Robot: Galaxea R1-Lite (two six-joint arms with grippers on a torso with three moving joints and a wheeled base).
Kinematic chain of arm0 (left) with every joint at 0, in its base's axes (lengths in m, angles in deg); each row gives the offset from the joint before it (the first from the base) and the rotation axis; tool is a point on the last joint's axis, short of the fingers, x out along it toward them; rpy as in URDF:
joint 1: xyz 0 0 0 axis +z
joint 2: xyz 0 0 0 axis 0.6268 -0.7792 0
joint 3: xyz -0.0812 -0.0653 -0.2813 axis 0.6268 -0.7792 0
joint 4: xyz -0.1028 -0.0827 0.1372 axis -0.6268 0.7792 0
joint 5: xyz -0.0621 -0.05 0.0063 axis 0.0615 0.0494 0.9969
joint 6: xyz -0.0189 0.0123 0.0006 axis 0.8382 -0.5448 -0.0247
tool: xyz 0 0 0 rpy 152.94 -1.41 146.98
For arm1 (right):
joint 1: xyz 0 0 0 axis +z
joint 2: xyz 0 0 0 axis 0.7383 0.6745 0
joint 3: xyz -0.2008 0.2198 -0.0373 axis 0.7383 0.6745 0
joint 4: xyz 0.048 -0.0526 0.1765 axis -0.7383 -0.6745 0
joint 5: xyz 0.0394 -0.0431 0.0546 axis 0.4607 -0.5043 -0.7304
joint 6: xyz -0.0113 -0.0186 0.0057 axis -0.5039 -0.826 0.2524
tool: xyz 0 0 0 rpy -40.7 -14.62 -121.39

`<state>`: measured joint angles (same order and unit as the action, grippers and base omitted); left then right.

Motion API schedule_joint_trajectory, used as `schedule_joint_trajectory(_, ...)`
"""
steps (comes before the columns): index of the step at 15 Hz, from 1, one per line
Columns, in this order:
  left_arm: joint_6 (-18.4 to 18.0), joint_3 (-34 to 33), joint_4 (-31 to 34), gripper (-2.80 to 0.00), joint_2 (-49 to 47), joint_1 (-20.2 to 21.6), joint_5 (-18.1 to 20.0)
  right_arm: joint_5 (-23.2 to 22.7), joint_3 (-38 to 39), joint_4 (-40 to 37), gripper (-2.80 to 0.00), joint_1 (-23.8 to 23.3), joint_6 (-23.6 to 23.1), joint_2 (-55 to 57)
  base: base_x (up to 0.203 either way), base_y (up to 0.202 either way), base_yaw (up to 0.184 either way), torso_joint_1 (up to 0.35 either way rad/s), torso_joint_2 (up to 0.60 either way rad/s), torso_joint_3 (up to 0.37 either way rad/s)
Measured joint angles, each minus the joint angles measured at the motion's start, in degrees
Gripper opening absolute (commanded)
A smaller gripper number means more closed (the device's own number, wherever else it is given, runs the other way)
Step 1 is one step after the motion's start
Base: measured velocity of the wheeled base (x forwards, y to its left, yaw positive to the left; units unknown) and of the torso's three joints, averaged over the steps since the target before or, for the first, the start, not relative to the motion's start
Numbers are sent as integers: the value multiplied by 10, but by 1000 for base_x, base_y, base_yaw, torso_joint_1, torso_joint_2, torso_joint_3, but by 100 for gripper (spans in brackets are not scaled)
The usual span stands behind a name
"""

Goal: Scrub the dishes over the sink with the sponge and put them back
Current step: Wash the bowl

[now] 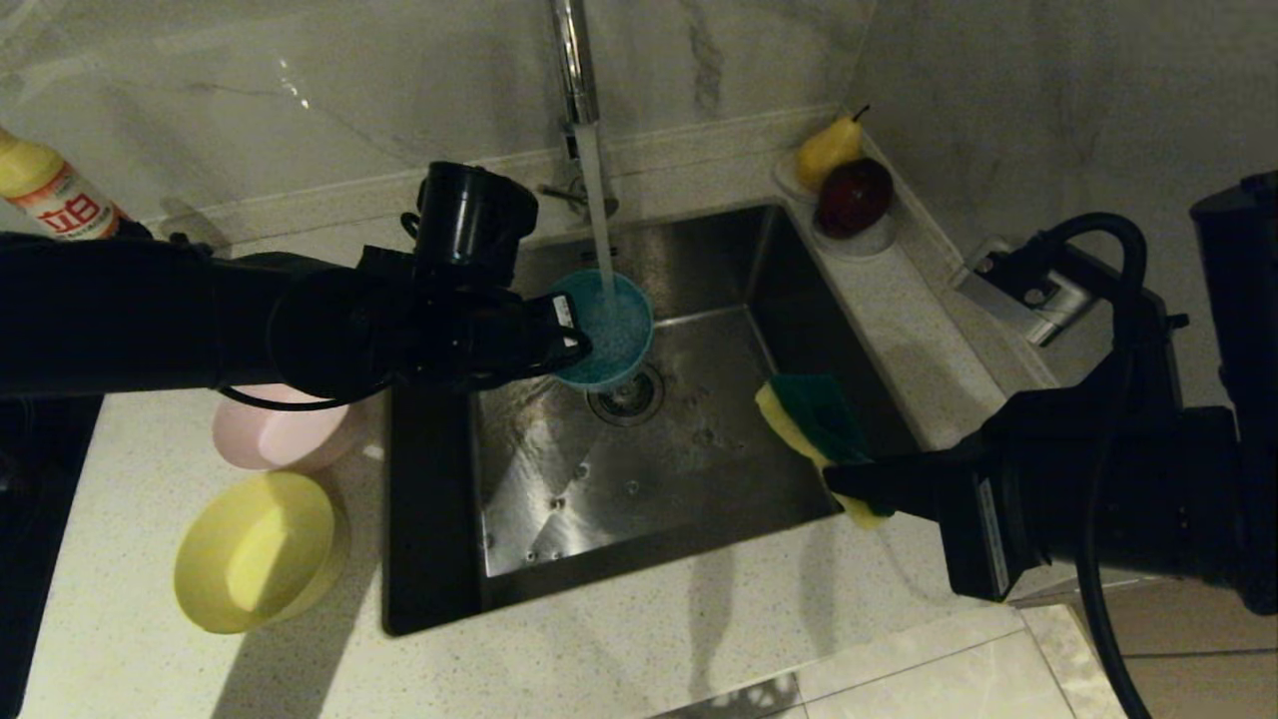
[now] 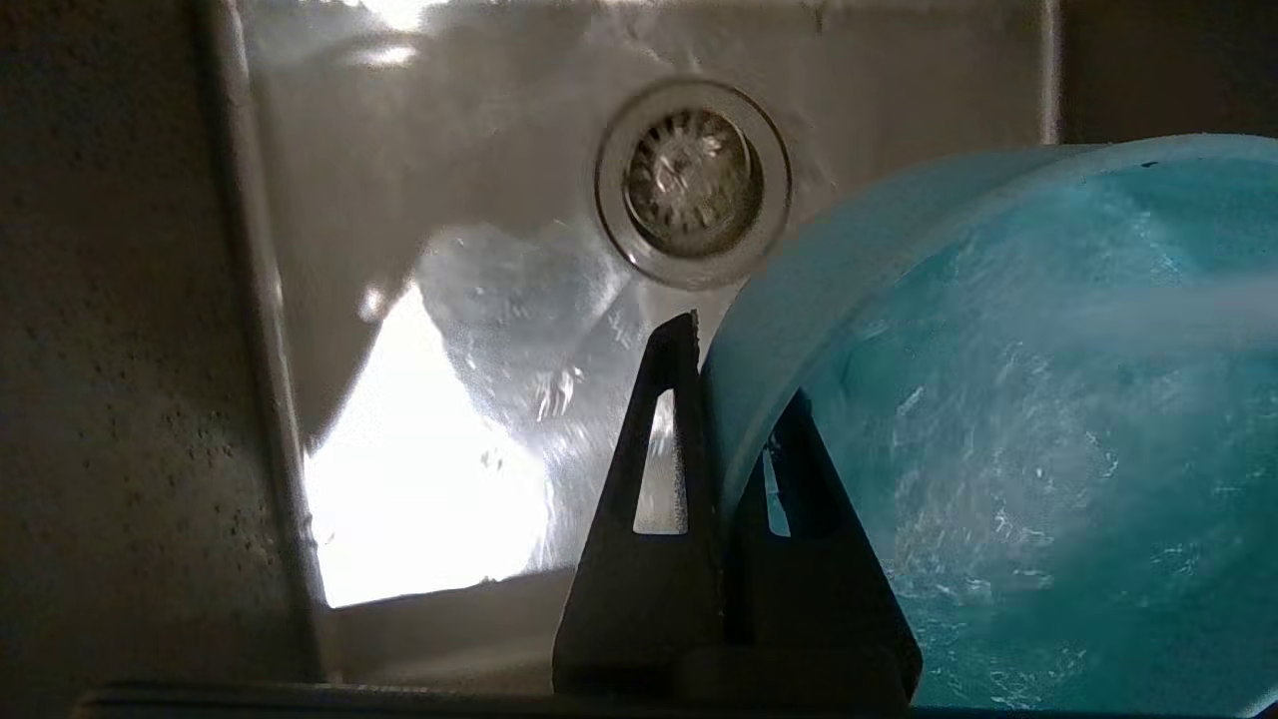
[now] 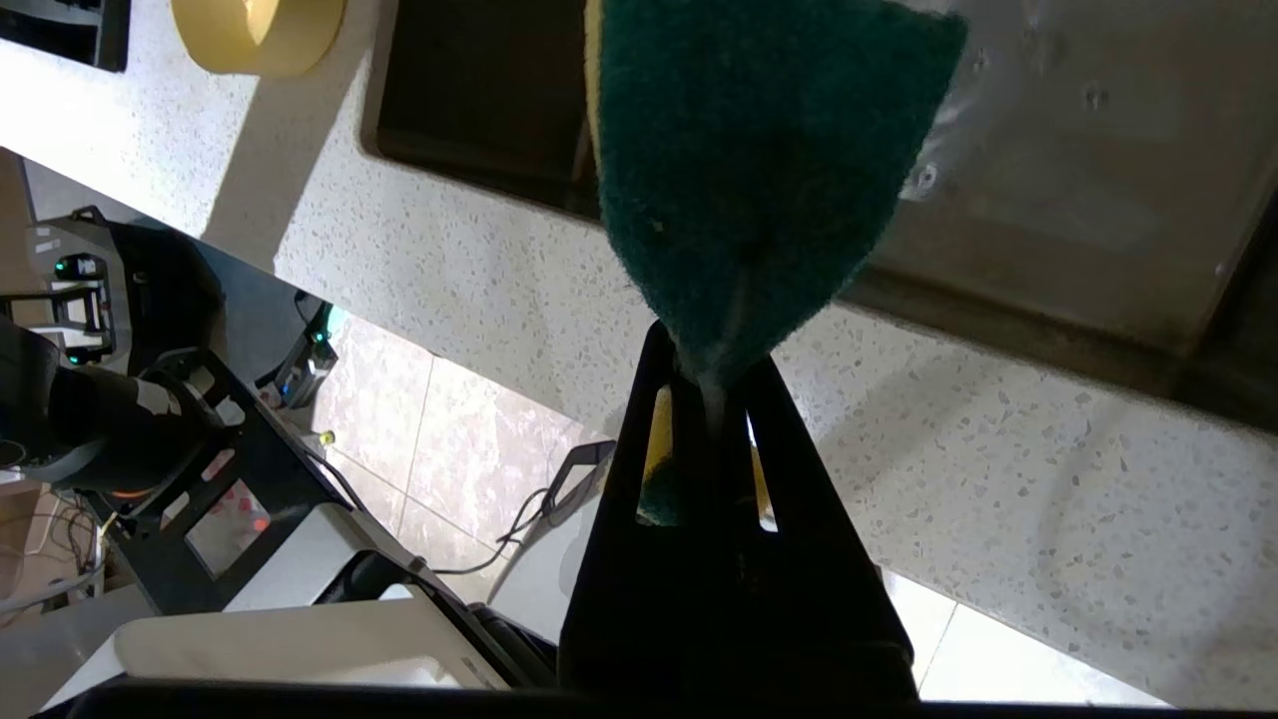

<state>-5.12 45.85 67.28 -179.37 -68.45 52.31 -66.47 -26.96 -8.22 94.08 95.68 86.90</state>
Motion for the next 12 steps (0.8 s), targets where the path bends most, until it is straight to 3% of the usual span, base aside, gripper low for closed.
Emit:
schedule_joint_trajectory(7, -39, -44, -16, -280, 28, -6, -82, 0, 12, -5, -280, 3, 1, -20, 0, 0, 0, 0, 0, 0)
schedule_joint_trajectory(12, -81, -112, -112, -280, 92, 13, -84, 0, 19, -2, -280, 3, 1, -25, 0, 0, 0, 0, 0, 0)
